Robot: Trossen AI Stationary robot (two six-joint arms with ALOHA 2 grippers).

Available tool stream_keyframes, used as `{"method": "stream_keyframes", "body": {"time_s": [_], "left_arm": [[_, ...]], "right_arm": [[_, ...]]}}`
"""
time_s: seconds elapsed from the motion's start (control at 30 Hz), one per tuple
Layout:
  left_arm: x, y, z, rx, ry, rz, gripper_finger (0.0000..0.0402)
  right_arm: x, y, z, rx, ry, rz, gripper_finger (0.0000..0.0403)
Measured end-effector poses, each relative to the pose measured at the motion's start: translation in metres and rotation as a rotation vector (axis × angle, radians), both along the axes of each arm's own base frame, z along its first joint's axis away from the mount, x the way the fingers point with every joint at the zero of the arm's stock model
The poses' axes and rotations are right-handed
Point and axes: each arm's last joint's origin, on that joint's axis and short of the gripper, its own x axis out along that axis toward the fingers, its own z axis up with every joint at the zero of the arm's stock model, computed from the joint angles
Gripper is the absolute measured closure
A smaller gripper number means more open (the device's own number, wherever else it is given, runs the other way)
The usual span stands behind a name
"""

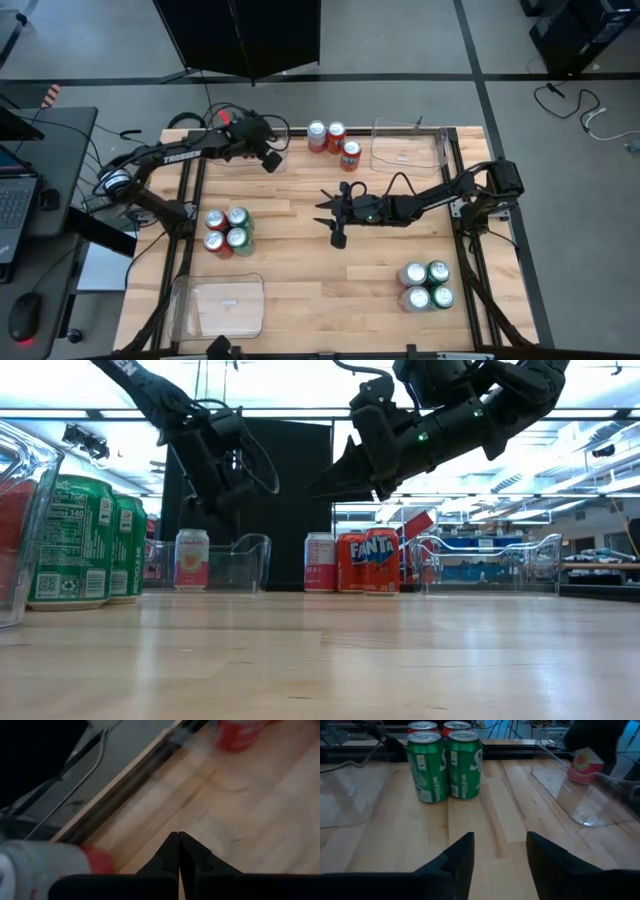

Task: Sort soda cans
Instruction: Put the pink-white soda can into the top left transparent bin

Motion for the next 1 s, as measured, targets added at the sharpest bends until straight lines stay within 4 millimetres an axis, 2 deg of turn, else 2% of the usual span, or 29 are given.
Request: {"method": "stream_keyframes", "body": {"time_s": [0.27, 0.57, 1.0], "left_arm": [[-0.002, 0.005, -0.02, 0.045, 0.214, 0.055, 0.04], [0.001, 0.01, -0.039, 0.046, 0.314, 0.083, 0.0401], [-0.004, 0.011, -0.044, 0.059, 0.393, 0.16, 0.0401]], "right_arm": [[0.0, -0.004, 0.0, 0.0, 0.0, -0.011, 0.0269], [0.0, -0.004, 0.0, 0.0, 0.0, -0.011, 0.0269], [0.0, -0.004, 0.0, 0.0, 0.001, -0.01, 0.0272]]}}
